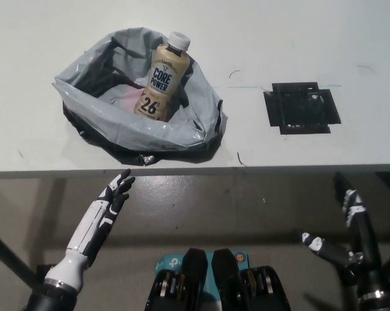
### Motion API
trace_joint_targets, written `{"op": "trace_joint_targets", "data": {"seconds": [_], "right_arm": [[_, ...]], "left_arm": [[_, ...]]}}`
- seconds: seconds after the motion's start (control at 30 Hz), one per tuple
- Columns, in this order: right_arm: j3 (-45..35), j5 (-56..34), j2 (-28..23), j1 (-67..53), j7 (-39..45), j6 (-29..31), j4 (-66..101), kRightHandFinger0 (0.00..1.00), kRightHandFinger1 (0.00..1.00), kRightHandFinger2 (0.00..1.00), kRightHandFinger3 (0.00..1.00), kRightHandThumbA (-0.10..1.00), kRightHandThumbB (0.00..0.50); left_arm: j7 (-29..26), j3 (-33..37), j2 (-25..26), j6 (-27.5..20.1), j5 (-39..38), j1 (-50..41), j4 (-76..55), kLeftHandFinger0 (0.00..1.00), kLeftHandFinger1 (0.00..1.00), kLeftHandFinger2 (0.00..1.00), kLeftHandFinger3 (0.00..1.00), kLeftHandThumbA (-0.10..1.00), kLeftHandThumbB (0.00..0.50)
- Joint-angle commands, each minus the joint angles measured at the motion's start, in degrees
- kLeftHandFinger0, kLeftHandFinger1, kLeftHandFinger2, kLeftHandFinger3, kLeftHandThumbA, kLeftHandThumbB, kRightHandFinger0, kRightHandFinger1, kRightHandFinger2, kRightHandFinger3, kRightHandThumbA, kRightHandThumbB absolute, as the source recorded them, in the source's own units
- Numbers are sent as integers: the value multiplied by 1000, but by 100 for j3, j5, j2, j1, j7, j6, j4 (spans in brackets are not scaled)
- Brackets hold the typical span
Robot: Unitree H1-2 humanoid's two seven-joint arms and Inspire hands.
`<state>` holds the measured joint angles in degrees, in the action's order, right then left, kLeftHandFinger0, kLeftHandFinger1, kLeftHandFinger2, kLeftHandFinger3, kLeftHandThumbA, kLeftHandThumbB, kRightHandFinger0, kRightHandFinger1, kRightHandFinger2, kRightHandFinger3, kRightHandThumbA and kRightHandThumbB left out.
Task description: Use the right hand to pick up a bottle of protein shake and place it into a plastic bag on the left side
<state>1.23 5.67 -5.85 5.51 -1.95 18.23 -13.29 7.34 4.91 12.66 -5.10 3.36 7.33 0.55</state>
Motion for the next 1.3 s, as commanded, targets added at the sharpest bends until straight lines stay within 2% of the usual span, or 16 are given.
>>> {"op": "trace_joint_targets", "data": {"seconds": [0.0,0.2,0.27,0.33,0.5,0.6,0.73,0.77,1.17,1.27], "right_arm": [[177,409,-177,174,-152,870,-208,1000,1000,1000,1000,903,225],[394,607,-256,176,-274,870,-263,1000,1000,1000,1000,885,222],[435,608,-276,187,-282,870,-267,1000,1000,1000,1000,873,213],[461,551,-283,197,-265,870,-313,1000,1000,1000,1000,849,192],[469,675,-281,170,-373,870,-268,1000,1000,1000,1000,894,232],[477,667,-295,195,-361,870,-281,1000,1000,1000,1000,895,231],[492,716,-316,203,-387,870,-296,1000,1000,1000,1000,896,242],[498,727,-318,197,-394,870,-290,1000,1000,1000,1000,897,241],[566,793,-374,174,-400,870,-181,1000,1000,1000,1000,824,201],[590,785,-388,205,-405,870,-207,1000,1000,1000,1000,805,206]], "left_arm": [[113,-104,103,-178,-130,165,-194,1000,1000,1000,1000,1000,177],[87,-131,95,-97,-128,103,-224,1000,1000,1000,1000,1000,167],[77,-149,95,-106,-135,94,-196,1000,1000,1000,1000,1000,169],[73,-171,84,-199,-169,87,-142,1000,1000,1000,1000,1000,149],[70,-173,73,-263,-124,60,-95,1000,1000,1000,1000,1000,148],[80,-191,56,-235,-158,56,-97,1000,1000,1000,1000,1000,131],[75,-188,43,-168,-144,44,-100,1000,1000,1000,1000,1000,151],[77,-191,43,-197,-151,39,-81,1000,1000,1000,1000,1000,161],[20,-182,12,-205,-59,-43,-130,1000,1000,1000,1000,1000,128],[2,-189,19,-265,-34,-41,-89,1000,1000,1000,1000,1000,125]]}}
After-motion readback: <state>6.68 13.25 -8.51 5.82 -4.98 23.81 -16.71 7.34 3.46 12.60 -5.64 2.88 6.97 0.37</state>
